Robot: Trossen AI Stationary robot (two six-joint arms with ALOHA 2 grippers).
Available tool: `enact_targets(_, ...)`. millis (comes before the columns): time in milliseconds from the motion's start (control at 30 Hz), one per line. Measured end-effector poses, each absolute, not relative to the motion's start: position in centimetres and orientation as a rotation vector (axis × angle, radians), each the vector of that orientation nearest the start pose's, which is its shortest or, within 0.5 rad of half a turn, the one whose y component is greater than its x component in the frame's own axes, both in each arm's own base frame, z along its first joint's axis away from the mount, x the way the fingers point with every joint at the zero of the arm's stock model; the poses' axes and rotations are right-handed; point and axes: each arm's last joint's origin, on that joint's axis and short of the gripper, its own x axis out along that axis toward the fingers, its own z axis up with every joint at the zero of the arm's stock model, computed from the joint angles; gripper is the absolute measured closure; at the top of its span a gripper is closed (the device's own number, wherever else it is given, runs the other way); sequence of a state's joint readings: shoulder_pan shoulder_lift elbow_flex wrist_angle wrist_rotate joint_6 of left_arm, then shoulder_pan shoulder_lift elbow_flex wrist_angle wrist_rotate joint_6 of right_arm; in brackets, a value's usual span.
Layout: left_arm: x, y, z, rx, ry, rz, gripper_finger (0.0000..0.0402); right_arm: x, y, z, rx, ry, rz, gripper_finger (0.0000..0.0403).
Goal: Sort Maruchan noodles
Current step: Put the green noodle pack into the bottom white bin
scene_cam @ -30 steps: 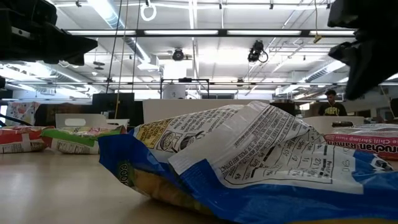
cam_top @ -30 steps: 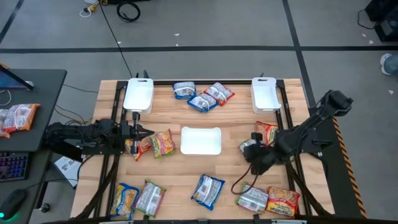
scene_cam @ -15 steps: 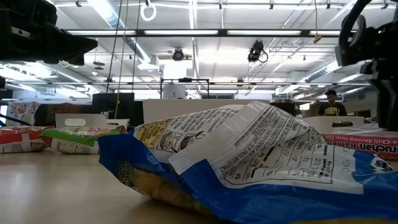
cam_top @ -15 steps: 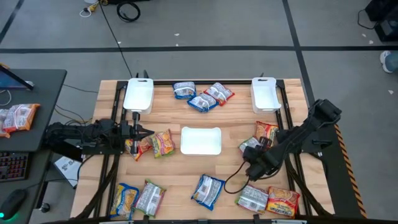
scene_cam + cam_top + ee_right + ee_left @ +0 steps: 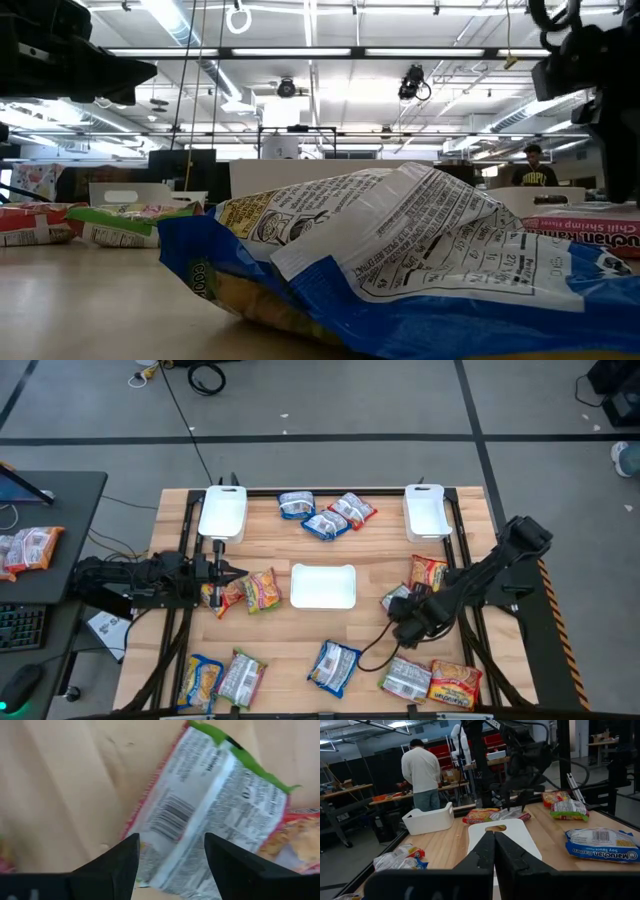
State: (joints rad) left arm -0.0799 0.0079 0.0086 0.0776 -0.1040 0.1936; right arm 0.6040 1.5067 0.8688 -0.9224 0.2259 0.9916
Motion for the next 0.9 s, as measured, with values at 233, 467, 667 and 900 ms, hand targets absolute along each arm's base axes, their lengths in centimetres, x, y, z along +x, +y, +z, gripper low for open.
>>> enact_targets(233,9.7,-0.5,17.3,0.187,-0.075,0.032,0.0395,20.7,14.0,17.0,0.152,1.24,-0.376,0.0161)
enact_targets(467,9.7,-0.5,17.3,0.186,-0.076,0.032,0.0395,20.8,13.7,14.6,0.024,1.336,-0.466,0.0157)
enact_targets(667,9.7,-0.5,17.3,0.186,-0.076,0.032,0.0395,21.1,13.6,13.4,-0.017,1.345,-0.54,0.018)
enact_targets(900,9.7,-0.5,17.3,0.187,-0.076,0.032,0.0395,21.1,12.6,13.9,0.053,1.344,-0.613,0.0291)
